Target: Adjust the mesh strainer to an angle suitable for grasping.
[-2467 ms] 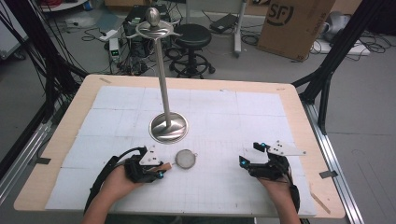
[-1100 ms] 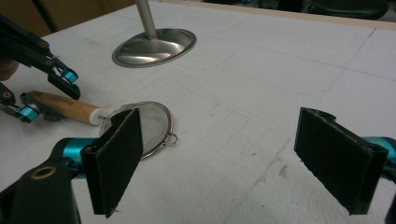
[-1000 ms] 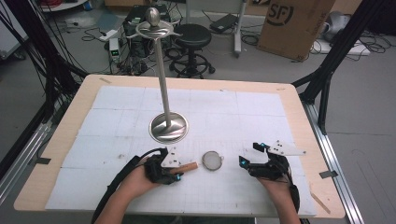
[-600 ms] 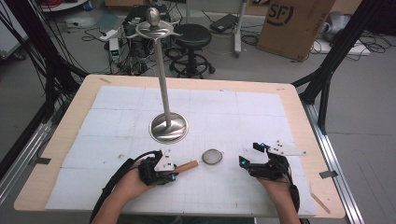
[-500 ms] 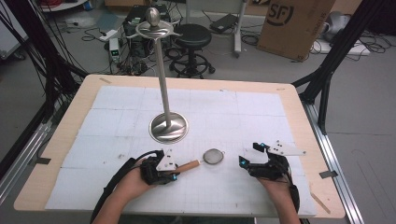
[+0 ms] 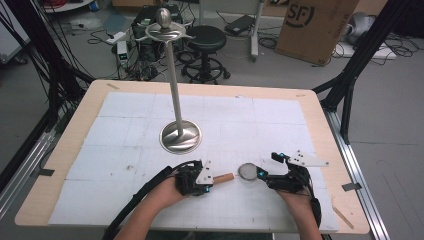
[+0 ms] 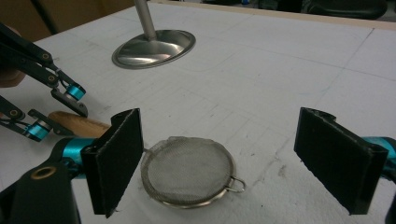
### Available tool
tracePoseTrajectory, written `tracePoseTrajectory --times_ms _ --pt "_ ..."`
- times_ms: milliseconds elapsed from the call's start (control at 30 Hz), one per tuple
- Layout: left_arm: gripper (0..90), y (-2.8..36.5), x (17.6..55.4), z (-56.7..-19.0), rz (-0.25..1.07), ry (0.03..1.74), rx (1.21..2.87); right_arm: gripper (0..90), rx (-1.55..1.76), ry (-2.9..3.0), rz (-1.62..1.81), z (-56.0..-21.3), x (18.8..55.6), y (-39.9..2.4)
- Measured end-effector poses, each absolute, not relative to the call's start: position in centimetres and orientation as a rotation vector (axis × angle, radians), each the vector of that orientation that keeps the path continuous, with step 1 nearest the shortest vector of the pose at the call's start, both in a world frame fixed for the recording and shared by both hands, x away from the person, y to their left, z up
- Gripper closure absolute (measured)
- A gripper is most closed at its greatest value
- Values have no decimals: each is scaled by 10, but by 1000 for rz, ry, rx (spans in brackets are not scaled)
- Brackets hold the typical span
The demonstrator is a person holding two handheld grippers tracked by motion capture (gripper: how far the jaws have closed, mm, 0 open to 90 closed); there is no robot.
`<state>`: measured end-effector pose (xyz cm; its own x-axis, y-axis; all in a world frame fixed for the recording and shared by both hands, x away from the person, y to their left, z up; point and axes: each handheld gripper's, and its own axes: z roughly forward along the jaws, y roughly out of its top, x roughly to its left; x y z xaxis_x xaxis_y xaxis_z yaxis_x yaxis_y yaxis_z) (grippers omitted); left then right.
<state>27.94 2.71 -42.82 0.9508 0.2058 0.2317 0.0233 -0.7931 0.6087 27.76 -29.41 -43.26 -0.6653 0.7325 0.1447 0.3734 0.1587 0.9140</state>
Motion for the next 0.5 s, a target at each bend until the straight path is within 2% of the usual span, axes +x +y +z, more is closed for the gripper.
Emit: tracePoseTrajectory --times_ms 100,200,300,500 --pt "695 21 278 -428 384 145 2461 147 1059 2109 1510 -433 278 -294" --pt "592 20 278 -429 374 187 2446 147 1060 2096 1519 -432 277 -295" --pt "548 25 278 -428 376 214 2458 147 1055 2095 1516 -433 278 -296" --pt "548 35 282 -427 406 254 2458 147 1053 2098 1514 -433 277 -295"
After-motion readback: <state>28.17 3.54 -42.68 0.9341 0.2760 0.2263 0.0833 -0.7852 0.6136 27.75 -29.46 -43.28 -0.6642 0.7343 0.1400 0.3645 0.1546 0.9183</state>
